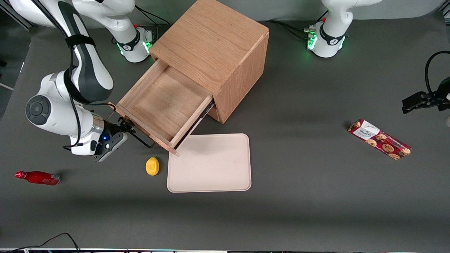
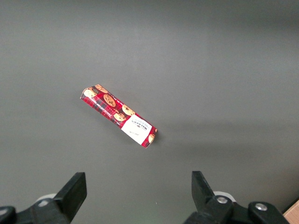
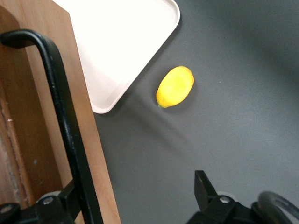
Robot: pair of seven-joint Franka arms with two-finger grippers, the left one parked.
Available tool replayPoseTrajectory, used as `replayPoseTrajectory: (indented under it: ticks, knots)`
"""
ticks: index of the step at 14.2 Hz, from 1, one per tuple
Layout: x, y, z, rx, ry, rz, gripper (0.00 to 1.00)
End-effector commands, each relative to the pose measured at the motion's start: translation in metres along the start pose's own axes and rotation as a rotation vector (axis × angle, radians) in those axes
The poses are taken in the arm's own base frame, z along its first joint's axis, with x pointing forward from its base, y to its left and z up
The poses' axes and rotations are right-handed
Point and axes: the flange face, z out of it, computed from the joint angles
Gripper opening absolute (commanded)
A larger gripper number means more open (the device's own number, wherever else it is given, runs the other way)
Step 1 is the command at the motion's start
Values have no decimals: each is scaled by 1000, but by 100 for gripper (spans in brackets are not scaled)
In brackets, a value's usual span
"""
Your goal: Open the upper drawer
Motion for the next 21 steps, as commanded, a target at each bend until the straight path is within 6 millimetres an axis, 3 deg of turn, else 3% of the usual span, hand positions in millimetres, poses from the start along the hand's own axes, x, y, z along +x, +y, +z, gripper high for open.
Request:
replayPoseTrajectory:
  ticks: [1,8,13,15,16,18,21]
  knots:
    - [5,5,-3,-13,5,-21,99]
    - [4,1,-66,-8,-8,-10,100]
    - [-40,27,-132,-70,56,125,100]
    - [-64,41,-160,-97,96,256,100]
    - [-75,41,-177,-114,124,368,100]
    - [-81,34,-194,-196,115,459,100]
    - [-82,14,-202,-233,73,551,100]
